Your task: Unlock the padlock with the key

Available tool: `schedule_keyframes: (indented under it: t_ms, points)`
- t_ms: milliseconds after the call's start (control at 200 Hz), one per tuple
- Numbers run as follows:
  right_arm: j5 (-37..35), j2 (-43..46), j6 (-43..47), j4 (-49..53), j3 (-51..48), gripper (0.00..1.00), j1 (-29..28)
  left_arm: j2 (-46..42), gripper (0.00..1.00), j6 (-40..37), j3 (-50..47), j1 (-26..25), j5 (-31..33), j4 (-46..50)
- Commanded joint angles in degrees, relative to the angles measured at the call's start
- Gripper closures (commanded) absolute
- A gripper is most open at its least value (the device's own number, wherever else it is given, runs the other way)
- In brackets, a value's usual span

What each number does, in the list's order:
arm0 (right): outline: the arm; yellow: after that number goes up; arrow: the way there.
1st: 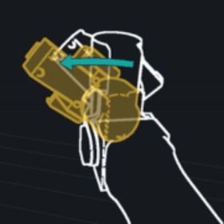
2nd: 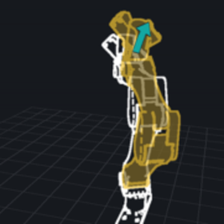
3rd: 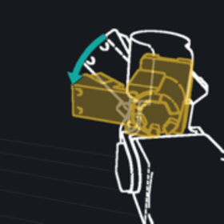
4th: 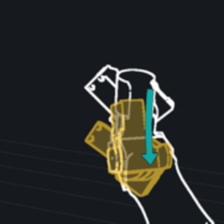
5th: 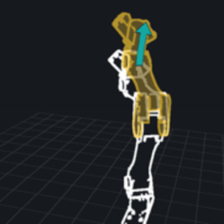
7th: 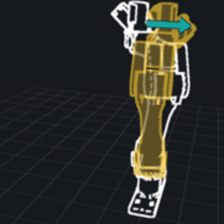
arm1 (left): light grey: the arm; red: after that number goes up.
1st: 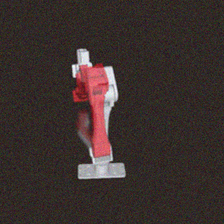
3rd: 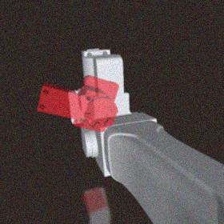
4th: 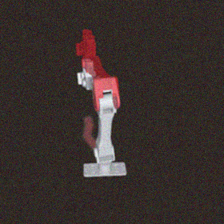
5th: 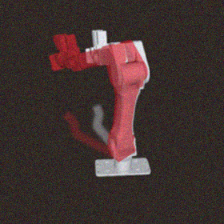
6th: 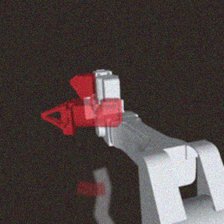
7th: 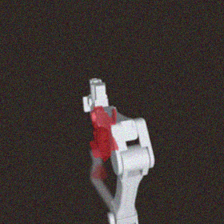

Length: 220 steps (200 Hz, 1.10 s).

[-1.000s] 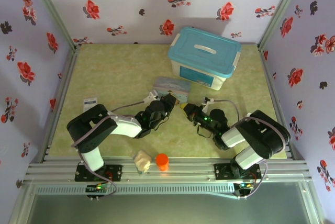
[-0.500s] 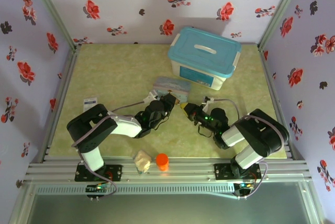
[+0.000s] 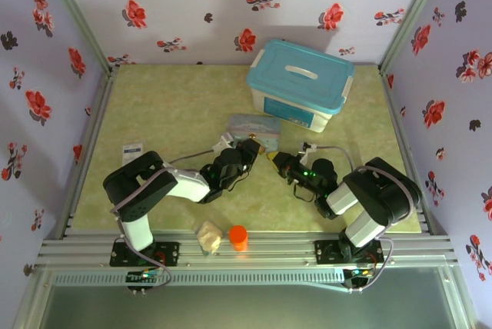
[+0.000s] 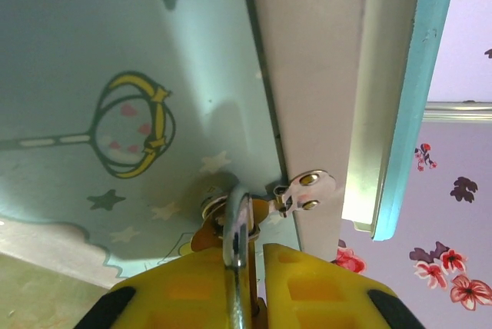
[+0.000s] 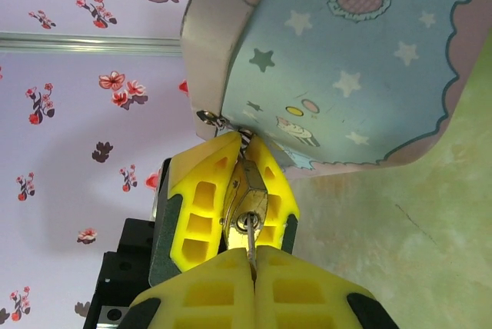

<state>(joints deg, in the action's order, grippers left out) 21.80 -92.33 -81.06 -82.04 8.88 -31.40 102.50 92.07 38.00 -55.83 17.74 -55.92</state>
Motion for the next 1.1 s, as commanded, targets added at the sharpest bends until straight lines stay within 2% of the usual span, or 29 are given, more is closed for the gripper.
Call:
schedule_keyframes:
  t_ms: [0, 290, 385, 810, 1095]
  points:
    - [0.8, -2.0, 0.1, 2.7, -0.4, 1.00, 1.6, -0.5, 1.00, 1.1, 1.1, -1.0, -3.1, -8.4]
    - [2.7, -2.1, -0.1, 2.7, -0.2, 1.00, 2.5, 0.4, 1.00, 0.1, 1.3, -1.2, -2.9, -10.0]
    - [4.7, -3.1, -0.8, 2.6, 0.1, 1.00, 4.3, 1.1, 1.00, 0.3, 1.7, -1.2, -3.5, -10.5]
    - [10.4, -4.4, -0.8, 2.7, 1.6, 1.00, 6.1, 2.3, 1.00, 0.7, 1.6, -1.3, -4.1, -13.5]
    - [14.4, -4.9, 1.8, 2.7, 1.9, 1.00, 9.3, 2.3, 1.00, 1.7, 1.7, -1.2, -4.7, -14.0]
